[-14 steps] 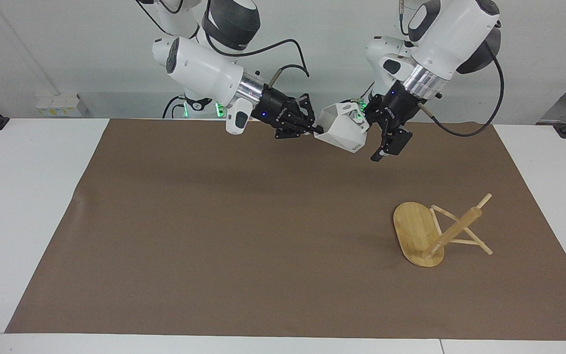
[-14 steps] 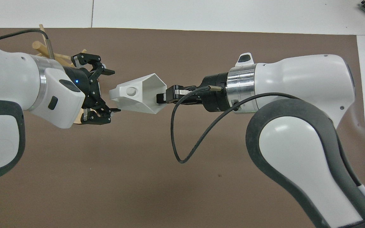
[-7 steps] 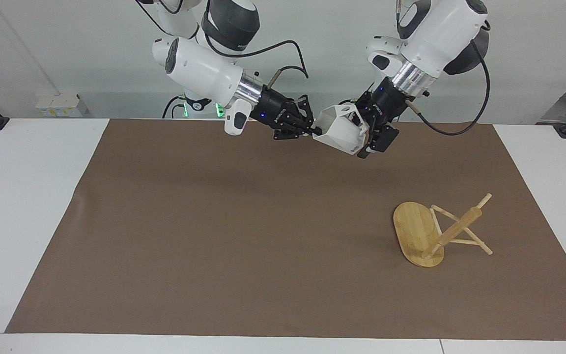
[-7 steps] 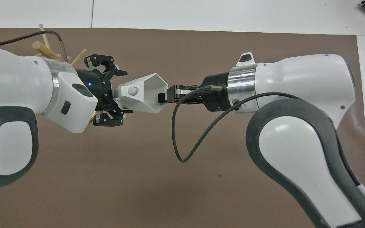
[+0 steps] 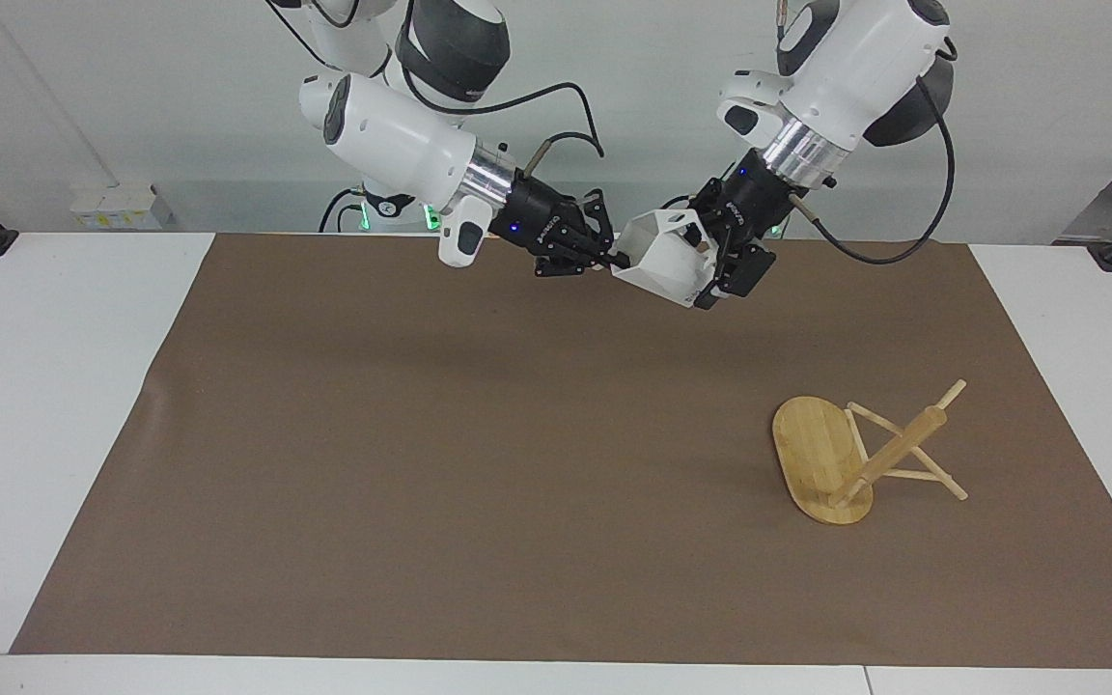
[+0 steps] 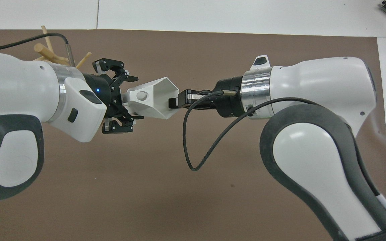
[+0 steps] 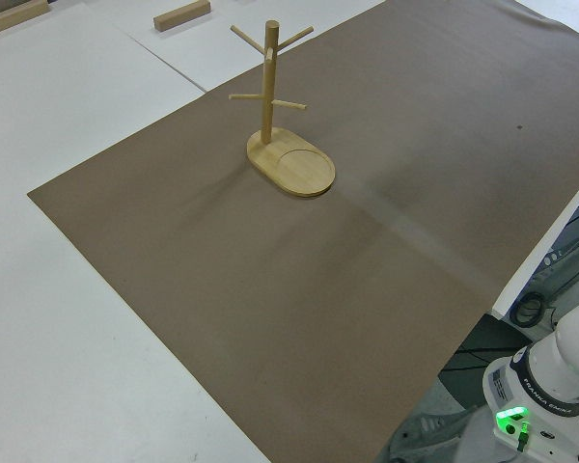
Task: Hang cup on rack
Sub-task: 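Grasp the cup's open end with the left gripper, then open the right gripper and withdraw it while the left gripper holds the cup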
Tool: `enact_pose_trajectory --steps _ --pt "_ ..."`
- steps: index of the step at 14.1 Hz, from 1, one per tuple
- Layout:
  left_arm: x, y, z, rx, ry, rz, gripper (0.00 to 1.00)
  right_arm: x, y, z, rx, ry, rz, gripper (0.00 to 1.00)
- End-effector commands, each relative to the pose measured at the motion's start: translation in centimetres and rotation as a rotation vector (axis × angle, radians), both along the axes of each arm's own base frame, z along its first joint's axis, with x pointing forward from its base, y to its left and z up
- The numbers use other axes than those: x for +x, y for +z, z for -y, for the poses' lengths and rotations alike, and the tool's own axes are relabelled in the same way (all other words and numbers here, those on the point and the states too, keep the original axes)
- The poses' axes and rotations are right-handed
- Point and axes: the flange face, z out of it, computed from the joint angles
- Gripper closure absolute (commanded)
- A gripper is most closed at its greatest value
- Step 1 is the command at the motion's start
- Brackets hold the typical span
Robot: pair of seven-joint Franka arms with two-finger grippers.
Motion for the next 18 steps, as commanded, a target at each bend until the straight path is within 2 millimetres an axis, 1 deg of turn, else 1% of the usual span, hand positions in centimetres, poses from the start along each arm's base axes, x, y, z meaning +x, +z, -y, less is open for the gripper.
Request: enact_pose_trajectory --steps 1,2,3,4,8,9,10,11,12,15,16,17,18 --pt "-0.1 -0.5 -1.2 -0.015 0.001 0.013 0.91 -0.6 0.4 -0.2 -0.006 0.006 -0.004 1.00" --pt "-0.2 -0.6 -1.3 -0.015 0.003 0.012 1.00 -0.6 0.3 -0.3 -0.008 0.008 -0.004 1.00" --pt "-0.1 -0.6 -1.6 -0.017 0.008 0.011 1.00 -0.6 0.3 -0.3 -0.006 0.007 -0.006 1.00" --pt "0.2 -0.8 -2.3 -0.014 0.021 0.007 1.00 -0.6 0.3 -0.2 -0.006 0.006 -0.006 1.00" --pt "0.5 -0.7 -2.9 -0.017 0.038 0.007 1.00 -0.6 0.4 -0.2 -0.006 -0.003 -0.014 1.00" --pt "0.5 -0.7 -3.0 -0.016 0.042 0.006 1.00 -0.6 0.4 -0.2 -0.006 -0.015 -0.032 0.94" --pt "0.5 -0.6 -3.0 -0.016 0.042 0.004 1.00 -0.6 0.4 -0.2 -0.004 -0.029 -0.051 0.79" --pt "0.5 -0.6 -3.0 -0.014 0.042 0.000 1.00 -0.6 0.4 -0.1 -0.004 -0.033 -0.054 0.41" --pt "0.5 -0.7 -3.1 -0.005 0.038 -0.001 1.00 -0.6 0.4 -0.1 -0.005 -0.033 -0.051 0.00" --pt "0.5 -1.0 -3.3 0.009 0.052 -0.011 1.00 -0.6 0.4 -0.1 -0.012 -0.035 -0.053 0.00" --pt "0.5 -1.2 -3.5 0.063 0.062 -0.008 1.00 -0.5 0.2 0.0 -0.013 -0.038 -0.057 0.00" --pt "0.5 -1.3 -3.4 0.149 0.089 0.017 1.00 -0.3 0.1 0.6 -0.020 -0.046 -0.057 0.00" --pt "0.1 -1.6 -3.3 0.182 0.184 -0.031 1.00 0.2 -0.4 1.8 -0.060 -0.057 -0.044 0.00"
